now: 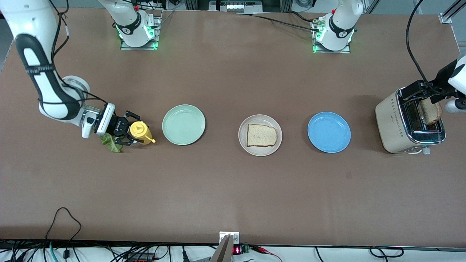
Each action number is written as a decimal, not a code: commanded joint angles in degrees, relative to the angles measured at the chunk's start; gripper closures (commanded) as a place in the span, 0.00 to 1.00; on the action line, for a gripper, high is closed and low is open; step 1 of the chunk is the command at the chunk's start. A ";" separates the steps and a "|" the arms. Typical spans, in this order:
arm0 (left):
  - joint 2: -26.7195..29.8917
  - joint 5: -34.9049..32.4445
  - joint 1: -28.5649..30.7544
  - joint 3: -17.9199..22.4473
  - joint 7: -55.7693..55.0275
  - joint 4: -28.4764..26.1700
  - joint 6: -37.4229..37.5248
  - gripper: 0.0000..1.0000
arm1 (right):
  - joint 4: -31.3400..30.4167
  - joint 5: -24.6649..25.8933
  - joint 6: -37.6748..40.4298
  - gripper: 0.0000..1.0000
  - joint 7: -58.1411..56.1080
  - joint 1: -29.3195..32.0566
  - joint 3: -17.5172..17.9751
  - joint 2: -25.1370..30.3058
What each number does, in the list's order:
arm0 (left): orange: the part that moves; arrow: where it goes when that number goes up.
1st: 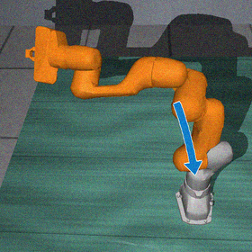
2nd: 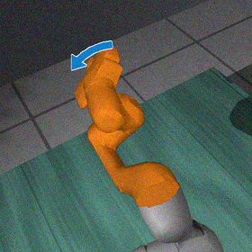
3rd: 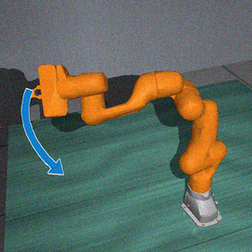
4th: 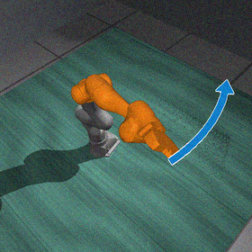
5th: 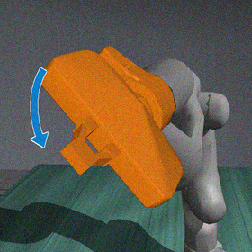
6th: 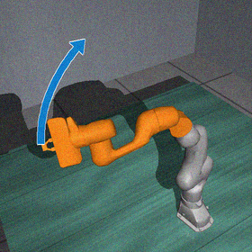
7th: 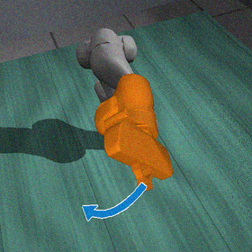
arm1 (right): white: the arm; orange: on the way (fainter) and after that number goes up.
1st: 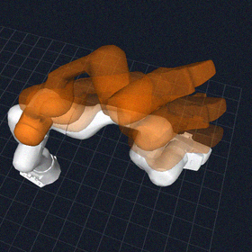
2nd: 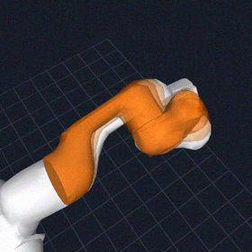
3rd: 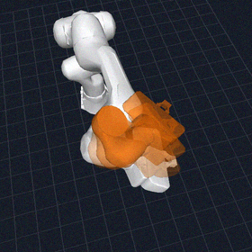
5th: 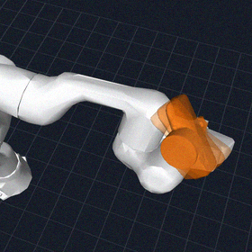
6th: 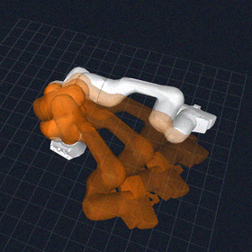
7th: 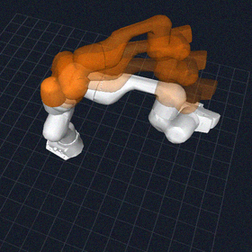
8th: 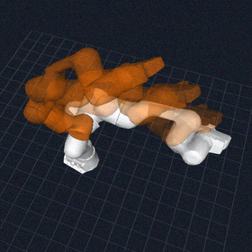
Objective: Make sandwich in beige plate with both arms
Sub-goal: 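Lift the yellow bottle with the right gripper toward the beige plate, then tilt the bottle over the bread and squeeze sauce with the right gripper, then return the yellow bottle beside the mint plate with the right gripper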
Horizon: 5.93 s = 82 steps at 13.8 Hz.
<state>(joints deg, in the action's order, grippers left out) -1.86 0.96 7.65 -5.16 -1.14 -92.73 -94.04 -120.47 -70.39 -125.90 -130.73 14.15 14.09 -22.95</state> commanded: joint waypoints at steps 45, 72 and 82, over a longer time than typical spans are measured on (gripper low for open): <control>1.07 -1.31 0.69 -0.38 -0.36 -1.05 1.76 0.00 | 11.95 65.94 0.05 1.00 75.76 -21.30 3.23 10.72; 2.65 -0.17 0.61 -2.49 0.35 -1.31 -0.09 0.00 | -6.71 4.03 14.63 0.80 -15.18 11.86 2.61 -3.41; 1.77 -0.25 0.08 -2.14 0.35 -0.96 -0.71 0.00 | -6.27 4.91 14.98 0.00 -14.82 14.67 2.17 -3.24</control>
<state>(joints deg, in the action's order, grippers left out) -0.48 0.96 8.03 -7.54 -1.27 -93.13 -94.01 -127.22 -65.21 -111.96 -145.23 26.60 15.71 -26.18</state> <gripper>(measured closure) 0.000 0.000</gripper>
